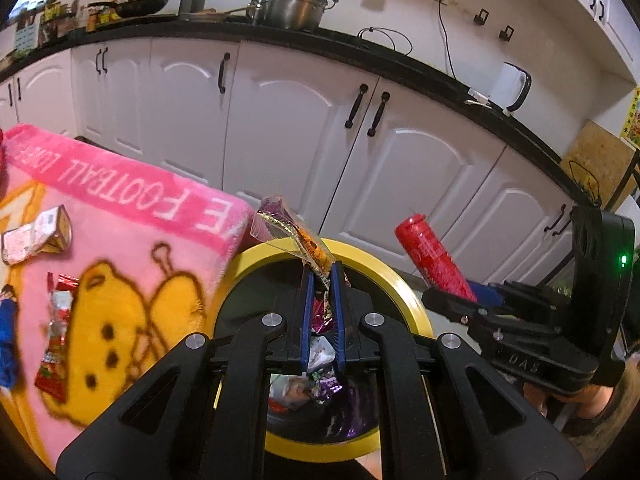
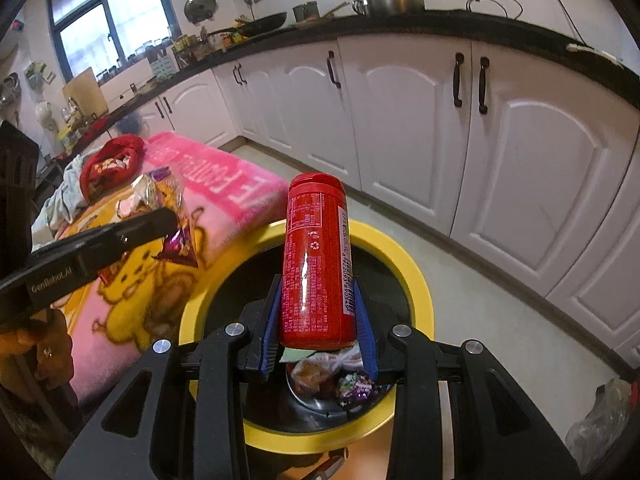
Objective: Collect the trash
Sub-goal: 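Open both tools to drop the gold wrapper and red can into the bin, then move both tools back over the blue glove and red wrapper on the blanket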
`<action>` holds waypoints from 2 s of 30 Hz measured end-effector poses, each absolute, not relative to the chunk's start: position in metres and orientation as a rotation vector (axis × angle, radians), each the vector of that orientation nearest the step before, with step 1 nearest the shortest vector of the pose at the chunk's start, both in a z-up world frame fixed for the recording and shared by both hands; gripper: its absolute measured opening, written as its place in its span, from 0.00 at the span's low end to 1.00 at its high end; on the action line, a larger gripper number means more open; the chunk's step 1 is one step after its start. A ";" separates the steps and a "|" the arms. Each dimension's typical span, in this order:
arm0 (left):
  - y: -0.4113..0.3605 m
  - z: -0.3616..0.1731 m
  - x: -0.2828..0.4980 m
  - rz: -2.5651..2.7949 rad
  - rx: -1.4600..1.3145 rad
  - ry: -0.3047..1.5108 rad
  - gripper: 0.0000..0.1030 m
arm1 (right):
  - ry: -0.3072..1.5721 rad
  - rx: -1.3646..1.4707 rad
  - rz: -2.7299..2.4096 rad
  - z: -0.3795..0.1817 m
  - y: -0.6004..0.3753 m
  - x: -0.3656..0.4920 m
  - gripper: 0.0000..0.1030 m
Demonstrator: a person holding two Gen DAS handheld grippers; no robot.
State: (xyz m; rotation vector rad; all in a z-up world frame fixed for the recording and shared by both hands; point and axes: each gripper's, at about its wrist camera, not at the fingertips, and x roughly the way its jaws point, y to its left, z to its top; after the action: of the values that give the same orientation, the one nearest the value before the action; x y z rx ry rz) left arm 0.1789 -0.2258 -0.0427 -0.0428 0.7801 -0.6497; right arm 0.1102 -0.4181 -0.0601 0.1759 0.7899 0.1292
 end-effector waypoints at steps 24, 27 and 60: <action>-0.223 -0.072 0.200 -0.622 -0.098 0.875 0.37 | 0.854 0.236 0.106 -0.086 -0.422 0.118 0.33; -0.218 -0.071 0.199 -0.600 -0.095 0.869 0.47 | 0.843 0.257 0.082 -0.084 -0.430 0.118 0.34; -0.097 -0.008 0.143 -0.336 -0.170 0.634 0.89 | 0.656 0.104 0.165 -0.004 -0.357 0.099 0.63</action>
State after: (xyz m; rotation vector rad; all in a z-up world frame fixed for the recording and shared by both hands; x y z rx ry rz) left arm 0.1425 -0.0970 -0.0077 -0.1703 0.6340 -0.3364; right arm 0.0993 -0.3572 -0.0040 0.1038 0.6564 0.1646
